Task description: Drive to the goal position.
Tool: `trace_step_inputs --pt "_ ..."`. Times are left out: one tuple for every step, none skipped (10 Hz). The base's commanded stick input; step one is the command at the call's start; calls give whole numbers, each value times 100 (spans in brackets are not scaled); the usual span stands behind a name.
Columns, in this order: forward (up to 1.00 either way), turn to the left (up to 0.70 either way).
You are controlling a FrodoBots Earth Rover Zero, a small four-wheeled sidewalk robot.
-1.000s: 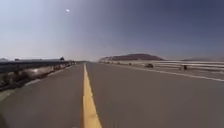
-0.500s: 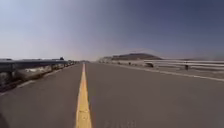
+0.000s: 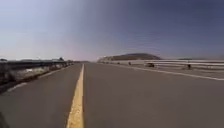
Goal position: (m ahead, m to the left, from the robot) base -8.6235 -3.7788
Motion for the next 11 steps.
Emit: trace_step_inputs --pt "50 0" --pt "50 0" --pt "50 0" --pt "50 0" --pt "50 0" --pt "50 0" --pt "50 0" --pt "50 0" --pt "50 0" --pt "50 0" --pt "50 0"
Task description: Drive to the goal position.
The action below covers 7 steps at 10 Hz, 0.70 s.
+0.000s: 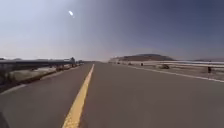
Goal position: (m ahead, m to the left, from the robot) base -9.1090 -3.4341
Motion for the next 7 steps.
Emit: trace_step_inputs --pt "50 0" --pt "50 0" --pt "50 0" --pt "50 0" --pt "50 0" --pt "50 0" --pt "50 0"
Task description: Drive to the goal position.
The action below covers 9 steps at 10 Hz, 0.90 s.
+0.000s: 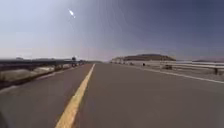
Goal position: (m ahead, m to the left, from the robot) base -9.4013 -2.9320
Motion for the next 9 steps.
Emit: trace_step_inputs --pt "50 0" --pt "50 0" --pt "50 0" --pt "50 0" --pt "50 0" --pt "50 0" --pt "50 0" --pt "50 0" --pt "50 0"
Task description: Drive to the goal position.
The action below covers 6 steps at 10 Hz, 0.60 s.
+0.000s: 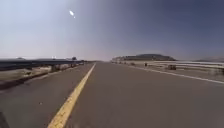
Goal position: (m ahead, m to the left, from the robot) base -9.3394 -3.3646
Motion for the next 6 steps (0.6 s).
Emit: trace_step_inputs --pt "50 0" --pt "50 0" --pt "50 0" --pt "50 0" --pt "50 0" --pt "50 0"
